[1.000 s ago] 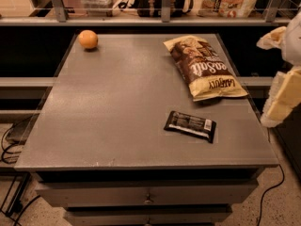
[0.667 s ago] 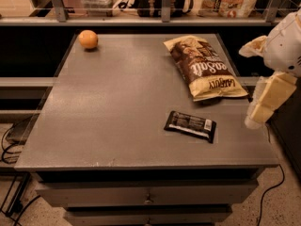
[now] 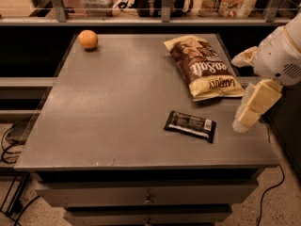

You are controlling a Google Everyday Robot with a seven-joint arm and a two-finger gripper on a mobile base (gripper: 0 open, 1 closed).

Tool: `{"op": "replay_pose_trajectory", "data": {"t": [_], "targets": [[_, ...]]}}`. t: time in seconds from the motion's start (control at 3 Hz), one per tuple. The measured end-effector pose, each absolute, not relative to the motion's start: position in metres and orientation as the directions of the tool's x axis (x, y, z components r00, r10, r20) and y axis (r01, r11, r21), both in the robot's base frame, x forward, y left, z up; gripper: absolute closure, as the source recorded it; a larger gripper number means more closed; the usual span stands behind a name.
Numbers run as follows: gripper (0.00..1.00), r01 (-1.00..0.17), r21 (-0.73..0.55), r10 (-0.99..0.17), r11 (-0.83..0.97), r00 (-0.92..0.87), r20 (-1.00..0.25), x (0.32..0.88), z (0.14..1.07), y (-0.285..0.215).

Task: Move rxbar chocolate near orange

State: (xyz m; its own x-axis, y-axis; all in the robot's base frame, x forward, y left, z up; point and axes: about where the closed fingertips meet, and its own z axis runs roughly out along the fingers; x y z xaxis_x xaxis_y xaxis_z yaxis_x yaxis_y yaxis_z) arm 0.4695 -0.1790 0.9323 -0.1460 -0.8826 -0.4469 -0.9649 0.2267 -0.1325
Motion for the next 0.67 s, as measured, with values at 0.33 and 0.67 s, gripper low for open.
{"op": "replay_pose_trajectory", "data": {"t": [0.33,0.67], "targets": [[0.0,-0.968,-0.087,-0.842,0.237,-0.16,-0.515,0.466,0.92,-0.172],[0.0,-0.971,-0.024,-0.798,0.239,-0.182,-0.575,0.456,0.901,-0.152]]}}
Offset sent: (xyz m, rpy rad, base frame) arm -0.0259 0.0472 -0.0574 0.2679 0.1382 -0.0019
